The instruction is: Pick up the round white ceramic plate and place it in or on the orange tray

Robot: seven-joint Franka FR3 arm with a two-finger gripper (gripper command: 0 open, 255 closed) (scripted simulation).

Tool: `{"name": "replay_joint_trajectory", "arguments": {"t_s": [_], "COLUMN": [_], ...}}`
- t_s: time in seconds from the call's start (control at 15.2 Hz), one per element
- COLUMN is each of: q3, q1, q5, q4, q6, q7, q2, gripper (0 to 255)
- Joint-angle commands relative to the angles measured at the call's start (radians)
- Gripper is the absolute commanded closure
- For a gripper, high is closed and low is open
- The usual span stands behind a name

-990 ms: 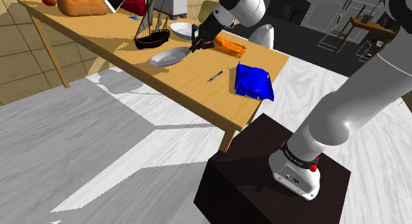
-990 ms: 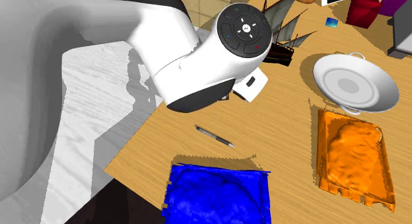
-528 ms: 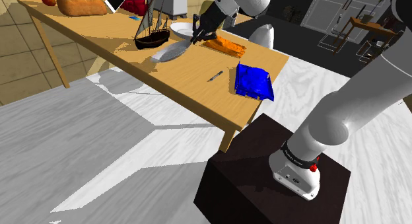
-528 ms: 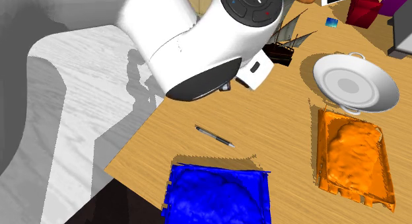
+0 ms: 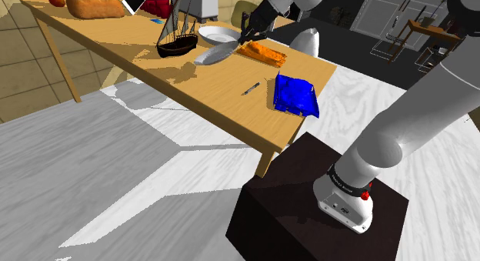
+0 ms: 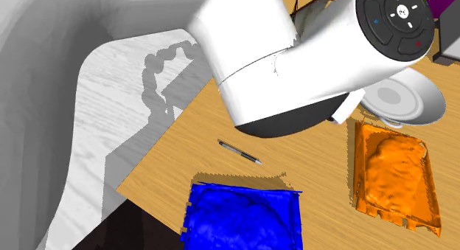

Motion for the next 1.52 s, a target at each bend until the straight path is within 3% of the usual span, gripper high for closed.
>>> {"name": "replay_joint_trajectory", "arguments": {"t_s": [0.0,0.79,1.45], "q3": [-0.033,-0.195,-0.269], "q1": [-0.021,-0.159,-0.337], "q5": [0.007,0.057,0.143], "q4": [0.025,0.307,0.711], "q6": [-0.033,-0.269,-0.516], "q7": [-0.049,-0.279,-0.408], "q2": [0.017,0.218,0.505], "gripper": [255,255,255]}}
